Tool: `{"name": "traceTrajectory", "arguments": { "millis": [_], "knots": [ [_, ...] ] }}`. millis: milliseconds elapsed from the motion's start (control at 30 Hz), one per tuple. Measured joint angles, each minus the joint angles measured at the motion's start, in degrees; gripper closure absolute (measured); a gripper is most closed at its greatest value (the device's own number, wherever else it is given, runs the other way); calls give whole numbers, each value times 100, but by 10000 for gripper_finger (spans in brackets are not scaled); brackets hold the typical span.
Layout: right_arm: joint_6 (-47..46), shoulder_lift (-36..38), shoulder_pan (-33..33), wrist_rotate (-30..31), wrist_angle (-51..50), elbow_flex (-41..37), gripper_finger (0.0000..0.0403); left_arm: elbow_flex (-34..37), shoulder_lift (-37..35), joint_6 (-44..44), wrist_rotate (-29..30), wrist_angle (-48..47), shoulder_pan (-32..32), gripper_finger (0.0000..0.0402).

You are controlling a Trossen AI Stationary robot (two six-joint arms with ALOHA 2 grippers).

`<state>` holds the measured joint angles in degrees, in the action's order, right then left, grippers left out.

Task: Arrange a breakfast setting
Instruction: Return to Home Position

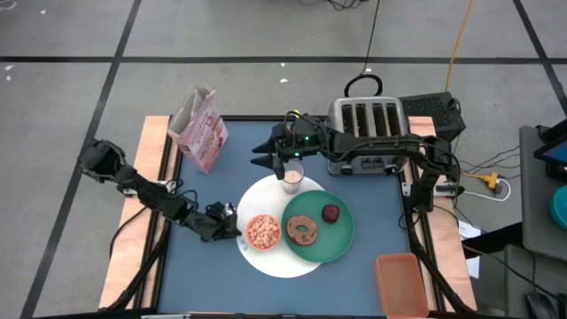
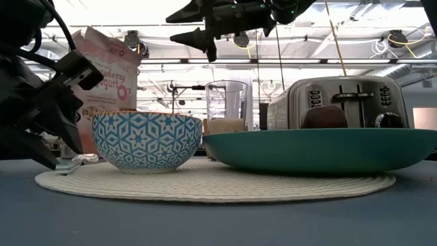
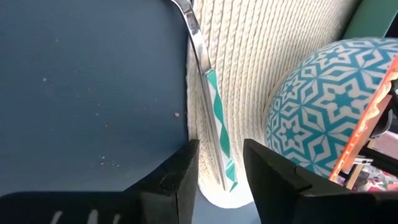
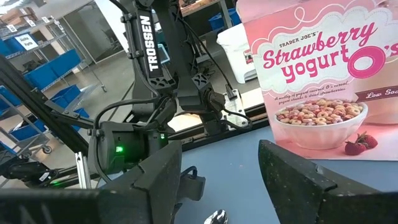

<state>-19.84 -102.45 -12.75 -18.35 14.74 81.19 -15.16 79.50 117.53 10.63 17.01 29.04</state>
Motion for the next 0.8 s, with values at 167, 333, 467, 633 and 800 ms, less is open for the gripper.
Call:
{"name": "traceTrajectory", "arguments": {
  "millis": [167, 333, 467, 633, 800],
  "knots": [
    [0, 0, 0, -2, -2, 0, 195, 10, -196, -82, -39, -1, 18, 266],
    [0, 0, 0, 0, -2, 1, 195, 22, -378, -188, -54, -105, 28, 266],
    [0, 0, 0, 0, -2, 1, 195, 22, -395, -187, -49, -83, 28, 266],
    [0, 0, 0, -2, -2, 2, 195, 19, -405, -189, -29, -54, 26, 266],
    [0, 0, 0, 0, -2, 2, 195, 10, -408, -294, -11, 195, 26, 266]
  ]
}}
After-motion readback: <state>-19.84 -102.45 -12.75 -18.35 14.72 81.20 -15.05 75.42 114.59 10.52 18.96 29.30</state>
